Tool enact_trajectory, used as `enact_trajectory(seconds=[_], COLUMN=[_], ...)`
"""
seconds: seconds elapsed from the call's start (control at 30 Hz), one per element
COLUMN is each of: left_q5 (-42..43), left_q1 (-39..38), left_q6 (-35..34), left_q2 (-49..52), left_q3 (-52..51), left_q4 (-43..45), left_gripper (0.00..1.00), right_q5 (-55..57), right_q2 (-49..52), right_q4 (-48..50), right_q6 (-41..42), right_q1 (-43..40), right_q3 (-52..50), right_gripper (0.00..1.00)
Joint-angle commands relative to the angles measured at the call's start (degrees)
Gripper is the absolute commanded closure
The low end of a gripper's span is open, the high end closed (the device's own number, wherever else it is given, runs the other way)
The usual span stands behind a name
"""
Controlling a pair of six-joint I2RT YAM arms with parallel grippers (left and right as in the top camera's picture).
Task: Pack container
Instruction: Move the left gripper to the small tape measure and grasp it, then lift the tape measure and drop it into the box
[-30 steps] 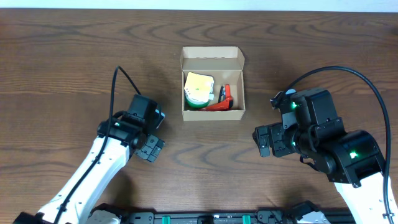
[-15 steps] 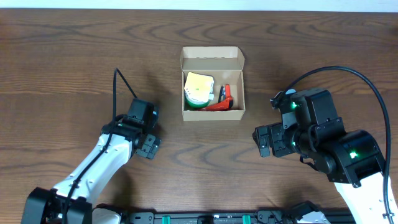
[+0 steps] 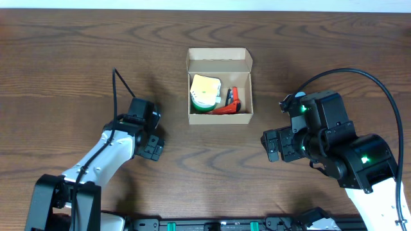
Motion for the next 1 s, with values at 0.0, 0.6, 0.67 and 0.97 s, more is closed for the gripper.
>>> enact_trajectory(seconds=[0.0,0.6,0.67,0.97], left_q5=[3.7,6.1,6.1,6.1], left_q1=[0.4,0.4,0.4,0.4], left_q6=[0.1,2.6,2.6,0.7], left_q2=[2.4,2.7,2.7,2.2], left_q3=[-0.7,-0.7,-0.7,5.8], left_q4=[0.1,0.1,0.1,-0.3], left_gripper=[0.08,0.53,0.54,0.64], right_q5=[-0.2,-0.2,-0.2,-0.2], right_q2=[0.1,0.1,0.1,0.1], right_q4=[0.0,0.0,0.0,0.0], right_q6=[-0.6,-0.6,-0.6,-0.6], right_q1=[0.4,0.4,0.4,0.4], right_q3=[0.1,0.1,0.1,0.1], right_gripper=[0.01,0.01,0.01,0.01])
